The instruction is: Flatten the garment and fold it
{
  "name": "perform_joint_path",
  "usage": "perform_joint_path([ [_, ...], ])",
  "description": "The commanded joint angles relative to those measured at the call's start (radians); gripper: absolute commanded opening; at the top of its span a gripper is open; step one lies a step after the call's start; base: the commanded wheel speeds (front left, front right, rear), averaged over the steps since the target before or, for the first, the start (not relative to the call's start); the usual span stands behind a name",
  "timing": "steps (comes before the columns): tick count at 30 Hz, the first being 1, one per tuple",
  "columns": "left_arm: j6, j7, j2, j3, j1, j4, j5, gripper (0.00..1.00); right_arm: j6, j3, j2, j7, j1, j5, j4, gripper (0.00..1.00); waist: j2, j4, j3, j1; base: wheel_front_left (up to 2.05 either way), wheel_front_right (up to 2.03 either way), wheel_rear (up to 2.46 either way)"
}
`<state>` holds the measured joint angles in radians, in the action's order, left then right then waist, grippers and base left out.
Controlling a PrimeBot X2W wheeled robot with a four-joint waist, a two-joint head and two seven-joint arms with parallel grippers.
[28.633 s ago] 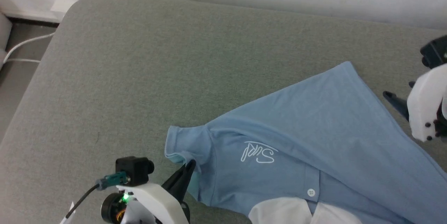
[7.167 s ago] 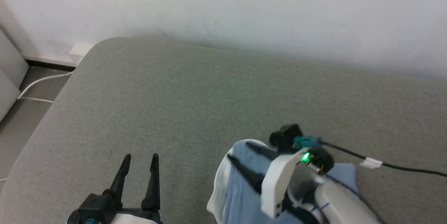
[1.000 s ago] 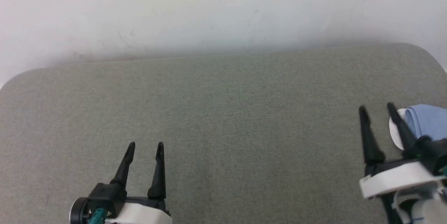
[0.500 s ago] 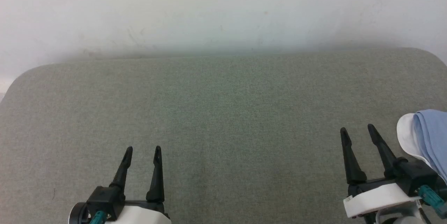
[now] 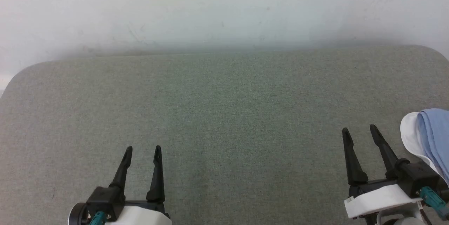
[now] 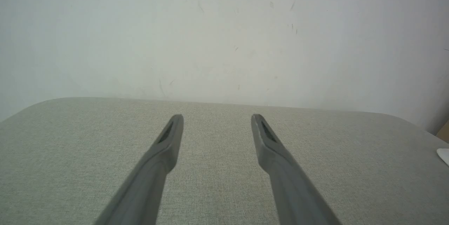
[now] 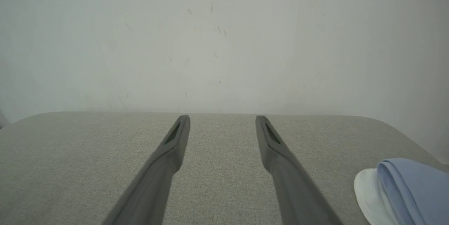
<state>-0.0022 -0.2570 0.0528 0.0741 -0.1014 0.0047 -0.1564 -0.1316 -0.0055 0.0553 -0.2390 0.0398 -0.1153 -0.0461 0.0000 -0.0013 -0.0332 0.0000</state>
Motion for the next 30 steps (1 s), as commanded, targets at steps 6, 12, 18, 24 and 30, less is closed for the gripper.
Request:
perform_joint_path([
  [6, -0.002, 0.002, 0.0, 0.0, 0.0, -0.005, -0.001, 0.0, 0.0, 0.0, 0.0, 0.001, 0.0, 0.0, 0.0, 0.0, 0.0, 0.002, -0.002, 0.0, 0.0, 0.0, 0.0],
  [12, -0.002, 0.01, 0.0, -0.003, 0.004, -0.005, 0.004, 0.0, 0.0, 0.0, 0.0, 0.009, -0.001, 0.004, 0.002, 0.0, 0.0, 0.002, 0.0, 0.0, 0.0, 0.0, 0.0],
  [18, -0.002, 0.023, 0.0, -0.006, 0.008, -0.005, 0.012, 0.0, 0.0, 0.0, 0.0, 0.021, -0.003, 0.01, 0.004, 0.0, 0.0, 0.002, 0.001, 0.0, 0.0, 0.0, 0.0],
  [24, -0.001, 0.035, 0.0, -0.01, 0.013, -0.005, 0.019, 0.0, 0.0, 0.001, 0.0, 0.032, -0.005, 0.015, 0.006, 0.0, 0.0, 0.002, 0.003, 0.0, 0.0, 0.0, 0.0],
  [30, -0.001, 0.047, 0.0, -0.013, 0.018, -0.005, 0.027, 0.0, 0.0, 0.001, -0.001, 0.043, -0.007, 0.021, 0.008, 0.0, 0.0, 0.002, 0.005, 0.0, 0.0, 0.0, 0.0],
])
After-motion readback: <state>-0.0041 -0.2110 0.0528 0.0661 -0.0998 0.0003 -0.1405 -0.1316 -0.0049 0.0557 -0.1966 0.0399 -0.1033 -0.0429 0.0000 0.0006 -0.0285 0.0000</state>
